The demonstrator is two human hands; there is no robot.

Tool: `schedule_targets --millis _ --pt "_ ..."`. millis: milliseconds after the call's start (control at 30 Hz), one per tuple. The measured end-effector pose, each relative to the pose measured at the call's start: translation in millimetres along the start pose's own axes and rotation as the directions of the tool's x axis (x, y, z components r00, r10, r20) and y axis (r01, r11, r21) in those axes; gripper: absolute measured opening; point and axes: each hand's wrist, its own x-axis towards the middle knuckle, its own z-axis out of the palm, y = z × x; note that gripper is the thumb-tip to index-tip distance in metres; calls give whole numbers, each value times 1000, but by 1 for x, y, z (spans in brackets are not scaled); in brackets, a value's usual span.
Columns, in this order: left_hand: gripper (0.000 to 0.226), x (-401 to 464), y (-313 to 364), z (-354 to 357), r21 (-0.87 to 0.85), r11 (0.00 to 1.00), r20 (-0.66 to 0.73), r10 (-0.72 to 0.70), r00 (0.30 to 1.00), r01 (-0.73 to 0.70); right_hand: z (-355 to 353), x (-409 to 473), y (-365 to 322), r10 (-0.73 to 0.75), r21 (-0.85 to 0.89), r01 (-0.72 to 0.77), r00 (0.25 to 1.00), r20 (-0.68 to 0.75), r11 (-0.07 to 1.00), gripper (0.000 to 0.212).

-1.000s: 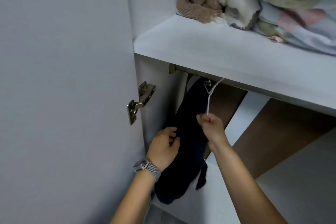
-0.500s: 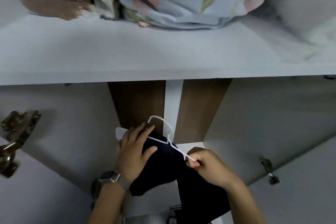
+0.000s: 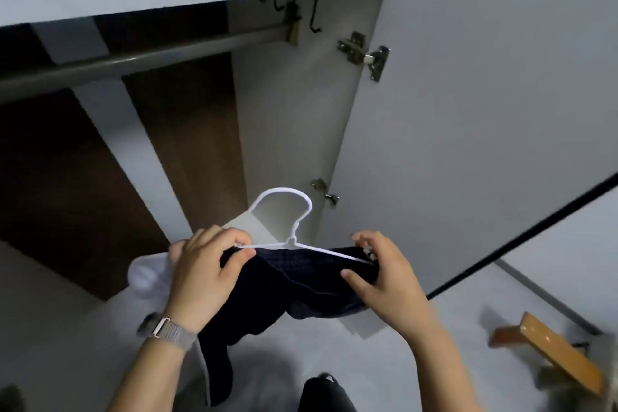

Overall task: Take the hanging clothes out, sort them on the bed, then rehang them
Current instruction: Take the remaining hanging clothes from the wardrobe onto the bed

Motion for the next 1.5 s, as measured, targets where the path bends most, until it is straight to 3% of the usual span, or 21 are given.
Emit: schedule_targets --millis 67,167,300,433,667,733,767,967,1033,1133,1233,1400,1500 --pt "17 0 21 8 -38 998 28 43 999 -42 -23 -32 25 117 14 -116 991 -70 993 58" --pt "16 -2 62 20 -90 986 64 146 987 -140 -53 -85 64 220 -73 -225 973 -65 972 76" --pt "16 -23 130 43 -97 962 145 268 952 -256 -83 -144 101 269 -76 -283 950 -156 956 44" --pt "19 -46 211 76 -110 927 165 373 913 -359 -124 -205 140 407 -18 -430 865 -294 903 12" --pt "20 -108 369 156 -283 816 285 573 769 -504 -214 -325 201 475 -22 -556 730 -491 831 13" --pt "19 -137 410 178 -324 777 311 626 715 -540 -229 -360 214 480 -36 -595 682 -552 803 36" --pt "19 -149 429 188 -344 759 325 648 689 -553 -236 -376 219 490 -26 -619 647 -584 785 41" --pt "23 -195 534 235 -496 631 367 775 515 -597 -283 -470 246 543 55 -740 439 -716 670 23" --pt "27 -207 567 250 -552 587 363 808 464 -592 -298 -498 254 561 116 -768 346 -752 630 11" --pt "30 -225 616 275 -618 515 360 857 370 -593 -314 -533 271 585 200 -812 203 -785 549 10" --pt "31 -242 668 306 -679 430 345 902 259 -595 -327 -558 292 581 260 -841 77 -811 474 21" --pt "33 -274 765 364 -789 280 309 950 41 -547 -357 -598 328 574 400 -842 -136 -807 362 8" --pt "29 -302 819 393 -848 192 290 948 -131 -494 -371 -618 337 575 505 -827 -294 -764 248 7"
